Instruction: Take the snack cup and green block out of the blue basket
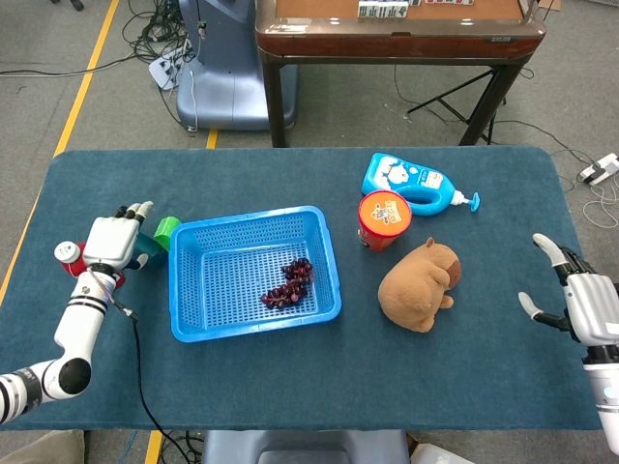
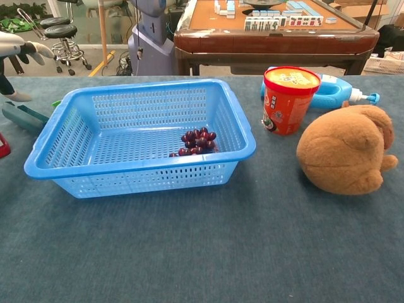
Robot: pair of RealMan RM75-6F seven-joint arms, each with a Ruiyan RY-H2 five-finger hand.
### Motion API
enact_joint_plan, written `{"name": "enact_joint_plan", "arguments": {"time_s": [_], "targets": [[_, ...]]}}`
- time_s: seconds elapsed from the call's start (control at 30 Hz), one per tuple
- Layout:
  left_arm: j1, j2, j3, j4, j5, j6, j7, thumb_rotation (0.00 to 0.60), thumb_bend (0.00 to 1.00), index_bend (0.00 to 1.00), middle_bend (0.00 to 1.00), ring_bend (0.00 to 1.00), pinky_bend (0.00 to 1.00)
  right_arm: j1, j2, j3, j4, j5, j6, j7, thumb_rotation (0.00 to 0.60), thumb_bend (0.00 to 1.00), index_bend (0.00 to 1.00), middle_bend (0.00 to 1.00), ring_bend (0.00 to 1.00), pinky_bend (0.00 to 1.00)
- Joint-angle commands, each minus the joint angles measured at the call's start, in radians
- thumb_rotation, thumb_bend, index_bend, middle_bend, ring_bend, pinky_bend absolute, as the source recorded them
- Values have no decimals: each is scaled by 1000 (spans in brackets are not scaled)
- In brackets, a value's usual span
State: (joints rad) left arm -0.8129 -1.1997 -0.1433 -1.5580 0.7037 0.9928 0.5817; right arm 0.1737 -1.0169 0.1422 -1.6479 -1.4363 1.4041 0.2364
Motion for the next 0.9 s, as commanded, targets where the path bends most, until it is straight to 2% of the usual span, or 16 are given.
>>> {"name": "enact_joint_plan", "arguments": {"time_s": [0.03, 0.2, 0.47, 0.67, 0.9], "targets": [[38, 29, 0, -68, 57, 56, -40, 600, 294, 71, 136, 151, 409, -3, 4, -1, 1, 3, 2, -3, 600, 268, 108, 189, 179, 296], [115, 83, 30, -172, 151, 142, -90, 600, 294, 81, 136, 151, 408, -11, 15, -5, 3, 9, 2, -26, 600, 269, 119, 208, 184, 306], [280, 125, 102, -258, 348, 347, -175, 600, 293, 97, 132, 156, 406, -19, 22, -9, 1, 19, 0, -25, 600, 277, 147, 222, 194, 316], [389, 126, 154, -235, 461, 439, -243, 600, 294, 107, 131, 156, 335, -19, 18, -30, -1, -6, -14, -33, 600, 280, 148, 224, 195, 319], [491, 71, 193, -158, 578, 557, -220, 600, 294, 109, 129, 154, 310, -21, 27, -73, -12, -67, -32, -31, 600, 285, 148, 225, 195, 364]]}}
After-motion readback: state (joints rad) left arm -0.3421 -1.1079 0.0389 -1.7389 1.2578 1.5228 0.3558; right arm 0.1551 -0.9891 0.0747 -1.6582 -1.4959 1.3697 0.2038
